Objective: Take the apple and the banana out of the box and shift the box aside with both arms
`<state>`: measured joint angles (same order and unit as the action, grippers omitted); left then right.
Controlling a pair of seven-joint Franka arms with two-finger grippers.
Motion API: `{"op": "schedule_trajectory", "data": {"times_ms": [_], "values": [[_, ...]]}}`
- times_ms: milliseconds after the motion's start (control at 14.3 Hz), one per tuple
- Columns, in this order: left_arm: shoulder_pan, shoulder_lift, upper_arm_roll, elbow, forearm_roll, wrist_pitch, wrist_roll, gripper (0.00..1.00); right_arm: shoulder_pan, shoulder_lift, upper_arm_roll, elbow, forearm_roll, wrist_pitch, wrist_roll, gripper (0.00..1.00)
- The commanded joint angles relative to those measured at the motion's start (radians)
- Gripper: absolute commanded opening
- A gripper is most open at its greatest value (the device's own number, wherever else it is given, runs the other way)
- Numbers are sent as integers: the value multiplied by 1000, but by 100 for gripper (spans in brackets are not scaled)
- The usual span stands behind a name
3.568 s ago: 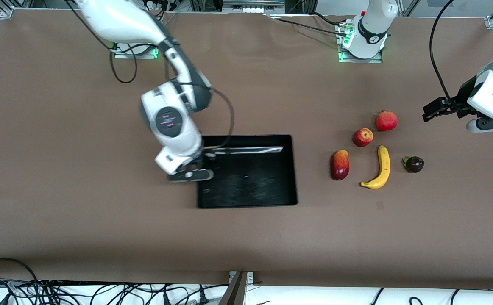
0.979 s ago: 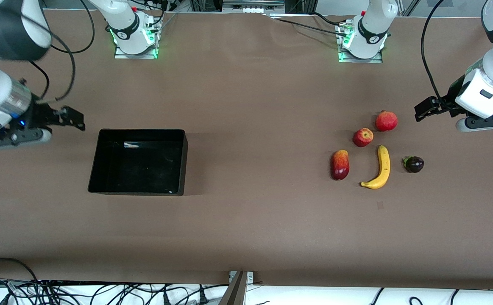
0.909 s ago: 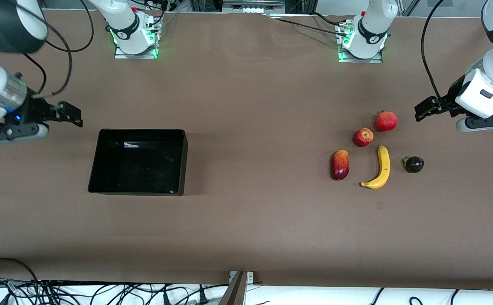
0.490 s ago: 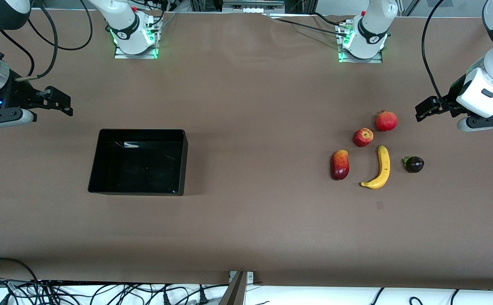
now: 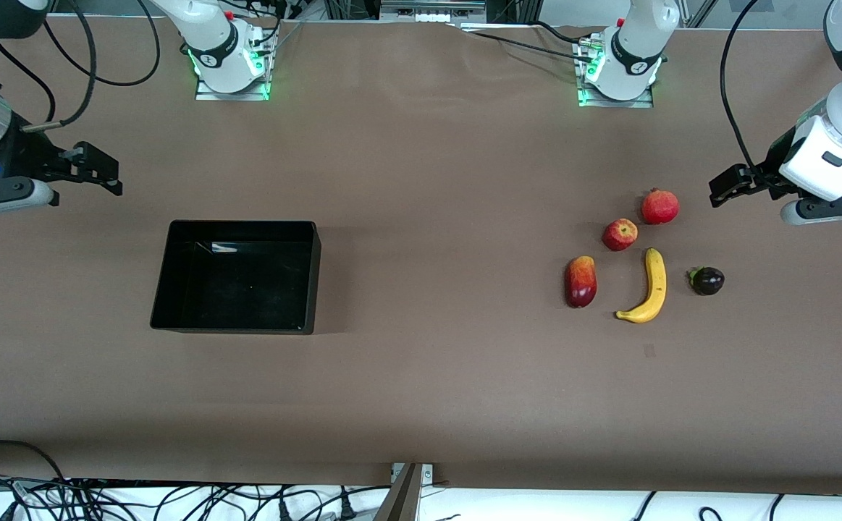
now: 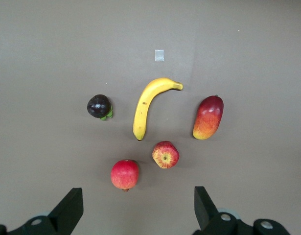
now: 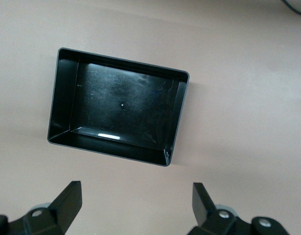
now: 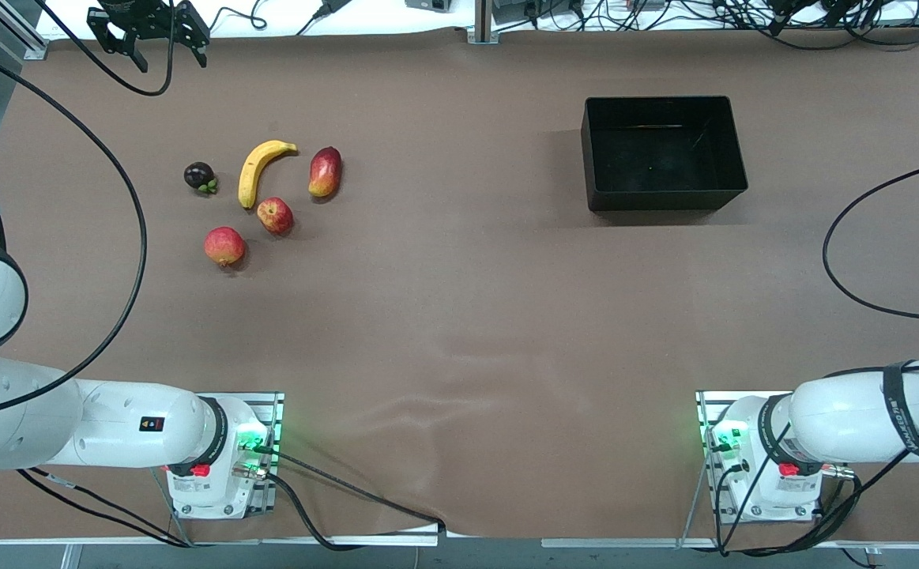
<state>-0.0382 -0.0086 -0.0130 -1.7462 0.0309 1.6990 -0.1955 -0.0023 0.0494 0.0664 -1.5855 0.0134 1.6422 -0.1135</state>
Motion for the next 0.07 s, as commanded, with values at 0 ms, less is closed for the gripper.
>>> {"op": "schedule_trajectory", "data": {"times_ms": [0], "values": [[-2,-8,-1,14,24,-24,-2,100,10,14,-11,33,-18,-30,3,100]]}}
